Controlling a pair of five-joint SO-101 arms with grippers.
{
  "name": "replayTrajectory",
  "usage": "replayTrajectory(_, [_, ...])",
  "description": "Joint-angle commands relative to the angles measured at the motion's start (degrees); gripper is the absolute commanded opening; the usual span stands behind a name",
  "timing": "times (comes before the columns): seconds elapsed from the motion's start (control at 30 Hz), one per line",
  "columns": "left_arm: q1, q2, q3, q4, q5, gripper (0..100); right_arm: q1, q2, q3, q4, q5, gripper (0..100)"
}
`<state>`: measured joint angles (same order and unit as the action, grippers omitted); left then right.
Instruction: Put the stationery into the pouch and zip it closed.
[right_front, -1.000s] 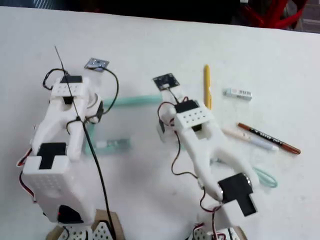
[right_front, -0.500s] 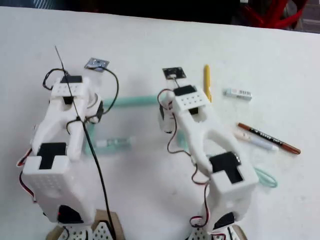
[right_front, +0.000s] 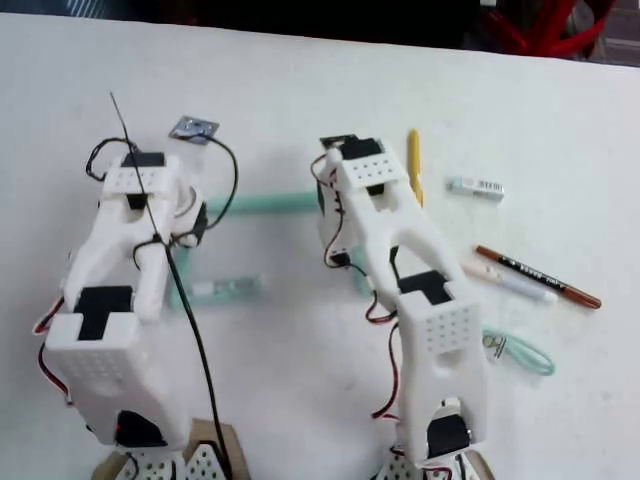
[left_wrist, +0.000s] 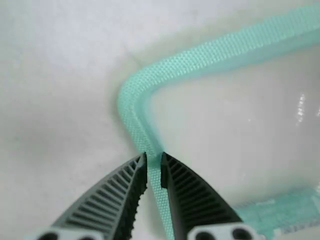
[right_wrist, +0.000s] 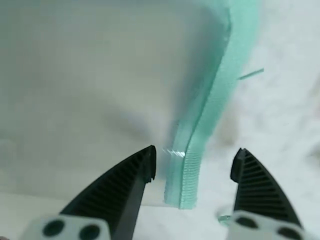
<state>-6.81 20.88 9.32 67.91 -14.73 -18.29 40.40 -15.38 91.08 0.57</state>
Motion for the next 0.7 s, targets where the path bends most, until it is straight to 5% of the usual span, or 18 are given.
replayTrajectory(0.0, [0.1, -2.1, 0.9, 0.2, -0.4, 8, 3.5, 0.9, -0.4, 0.9, 1.8, 24.8])
replayTrajectory(0.17, [3.6, -15.4, 1.6, 3.2, -2.7, 9, 8.3, -3.6, -0.1, -2.0, 2.3, 24.8])
replayTrajectory(0.5, [16.9, -45.9, 18.9, 5.2, -28.7, 21, 14.1, -4.0, -0.2, -2.7, 2.6, 24.8])
replayTrajectory(0.67, [25.3, -57.2, 33.0, 4.6, -34.5, 26, 16.9, -4.2, -1.8, -2.2, 2.6, 24.8])
